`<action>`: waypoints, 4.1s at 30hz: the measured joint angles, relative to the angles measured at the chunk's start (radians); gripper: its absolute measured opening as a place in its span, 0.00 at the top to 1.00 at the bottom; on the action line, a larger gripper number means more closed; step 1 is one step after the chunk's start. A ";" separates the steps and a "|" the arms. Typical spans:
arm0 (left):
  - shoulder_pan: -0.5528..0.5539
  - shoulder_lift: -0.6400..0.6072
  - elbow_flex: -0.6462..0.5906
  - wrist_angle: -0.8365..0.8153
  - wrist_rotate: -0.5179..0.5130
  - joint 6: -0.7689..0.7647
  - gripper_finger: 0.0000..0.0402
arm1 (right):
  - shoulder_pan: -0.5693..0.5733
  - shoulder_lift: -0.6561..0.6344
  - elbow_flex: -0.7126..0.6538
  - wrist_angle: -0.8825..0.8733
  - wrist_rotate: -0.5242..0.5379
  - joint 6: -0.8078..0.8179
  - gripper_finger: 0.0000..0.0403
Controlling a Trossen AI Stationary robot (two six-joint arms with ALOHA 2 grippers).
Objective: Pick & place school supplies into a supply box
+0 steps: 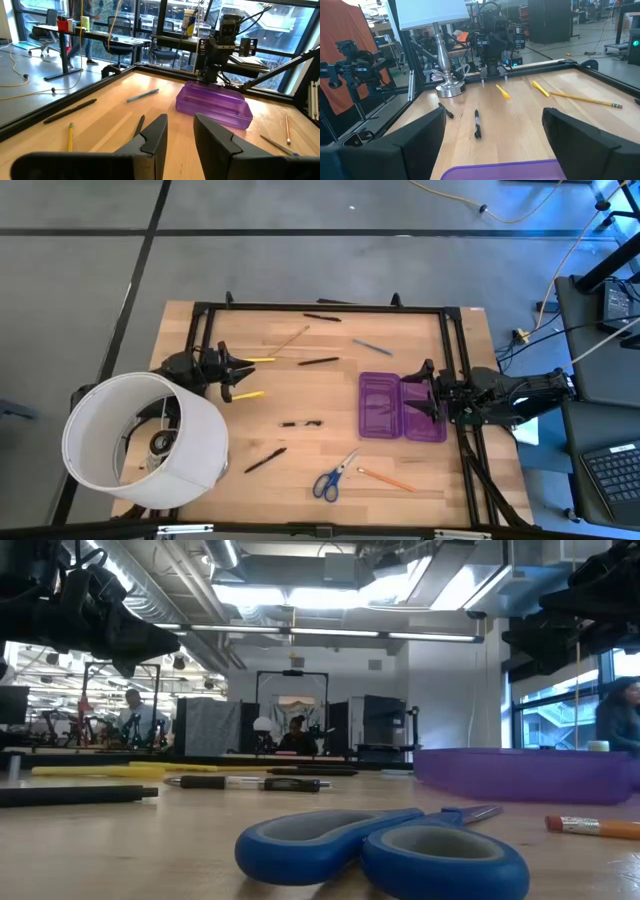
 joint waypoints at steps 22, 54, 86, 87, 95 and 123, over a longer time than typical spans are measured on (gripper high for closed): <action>0.000 0.000 0.000 0.000 0.000 0.000 0.78 | 0.000 0.000 0.000 0.000 0.000 0.000 0.17; 0.000 0.000 0.000 0.000 0.000 0.000 0.78 | 0.000 0.000 0.000 0.000 0.000 0.000 0.17; 0.000 0.000 0.000 0.000 0.000 0.000 0.78 | 0.000 0.000 0.000 0.000 0.000 0.000 0.17; 0.000 0.000 0.000 0.000 0.000 0.000 0.78 | 0.000 0.000 0.000 0.000 0.000 0.000 0.17; 0.000 0.000 0.000 0.001 0.000 0.000 0.78 | 0.000 0.000 0.000 0.000 0.000 0.004 0.17; 0.001 0.000 0.000 0.038 -0.010 0.035 0.78 | 0.000 0.000 0.000 0.000 -0.026 0.133 0.17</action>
